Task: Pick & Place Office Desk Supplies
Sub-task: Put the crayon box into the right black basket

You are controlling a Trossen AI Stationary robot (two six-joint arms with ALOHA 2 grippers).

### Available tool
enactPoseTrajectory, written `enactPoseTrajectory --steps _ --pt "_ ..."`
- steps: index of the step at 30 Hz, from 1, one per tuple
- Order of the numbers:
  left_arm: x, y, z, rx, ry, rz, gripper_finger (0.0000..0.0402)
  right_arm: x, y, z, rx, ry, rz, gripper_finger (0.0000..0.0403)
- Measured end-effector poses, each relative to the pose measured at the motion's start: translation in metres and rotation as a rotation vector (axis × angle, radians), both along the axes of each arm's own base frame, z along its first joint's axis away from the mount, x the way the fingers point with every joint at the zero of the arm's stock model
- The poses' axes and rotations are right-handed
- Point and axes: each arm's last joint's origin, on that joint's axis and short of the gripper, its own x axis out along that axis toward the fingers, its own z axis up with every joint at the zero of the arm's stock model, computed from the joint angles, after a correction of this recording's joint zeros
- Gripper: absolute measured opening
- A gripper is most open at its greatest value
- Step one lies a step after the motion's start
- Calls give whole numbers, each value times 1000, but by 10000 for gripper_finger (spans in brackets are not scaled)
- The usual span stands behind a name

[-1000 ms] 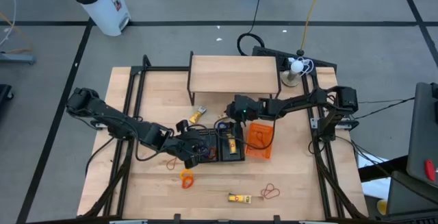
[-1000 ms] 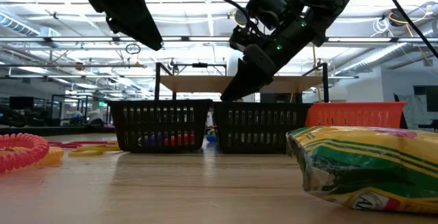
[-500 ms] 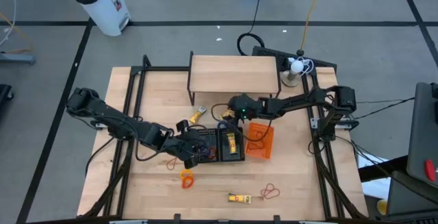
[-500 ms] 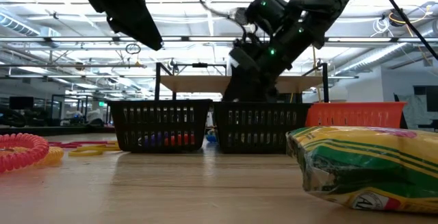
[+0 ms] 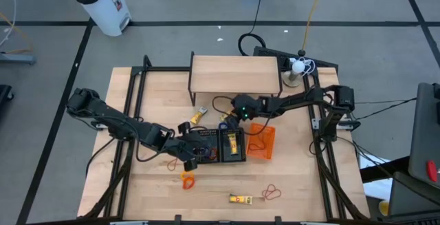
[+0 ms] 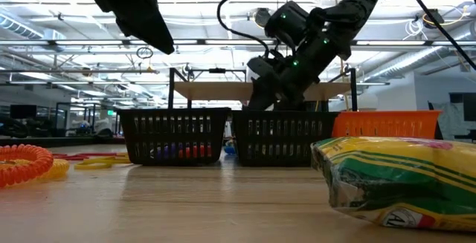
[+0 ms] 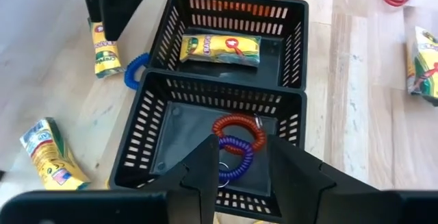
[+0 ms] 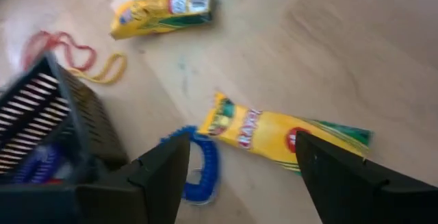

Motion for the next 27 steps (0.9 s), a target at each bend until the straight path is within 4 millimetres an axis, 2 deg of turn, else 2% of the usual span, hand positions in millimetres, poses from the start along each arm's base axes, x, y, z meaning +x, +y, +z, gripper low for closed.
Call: enactPoseTrajectory --steps 11,27 --pt "0 0 0 -18 -3 18 122 -1 -7 0 29 -5 -30 352" --pt "0 0 0 -20 -4 20 122 -8 -13 -5 37 63 -57 359"
